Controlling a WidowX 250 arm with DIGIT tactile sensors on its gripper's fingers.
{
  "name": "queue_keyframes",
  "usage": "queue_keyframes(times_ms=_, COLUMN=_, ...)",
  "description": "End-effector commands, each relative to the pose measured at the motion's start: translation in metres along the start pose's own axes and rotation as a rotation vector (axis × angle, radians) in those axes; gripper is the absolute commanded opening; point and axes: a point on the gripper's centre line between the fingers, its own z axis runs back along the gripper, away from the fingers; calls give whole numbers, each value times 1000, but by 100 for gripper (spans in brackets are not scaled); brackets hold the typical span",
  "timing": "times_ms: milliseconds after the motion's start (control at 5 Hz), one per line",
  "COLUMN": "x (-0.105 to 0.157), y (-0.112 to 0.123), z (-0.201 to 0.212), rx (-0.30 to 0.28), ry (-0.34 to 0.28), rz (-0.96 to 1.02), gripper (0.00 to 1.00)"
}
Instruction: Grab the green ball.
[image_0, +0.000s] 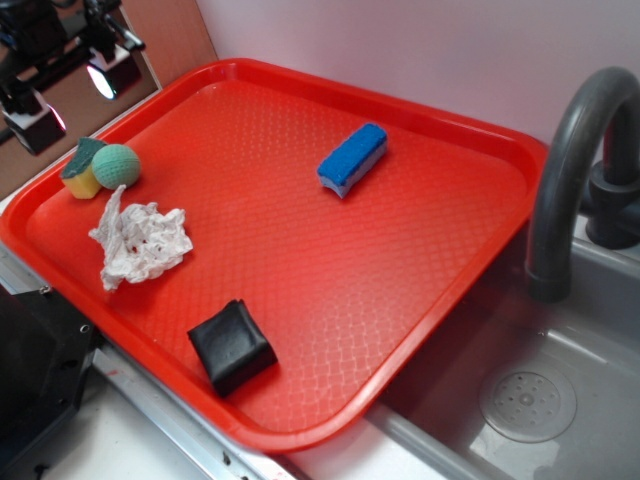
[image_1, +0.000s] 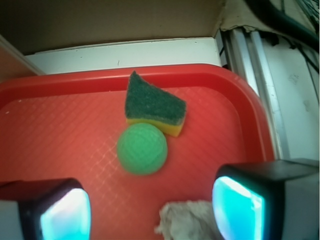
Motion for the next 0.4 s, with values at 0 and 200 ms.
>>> queue_keyframes(times_ms=0, x=14, y=1, z=-29, rx=41, ry=-71, rz=43, gripper=100)
queue_keyframes(times_ms=200, x=12, y=1, z=-43, rx=72, ry=-88, rz=29, gripper=100)
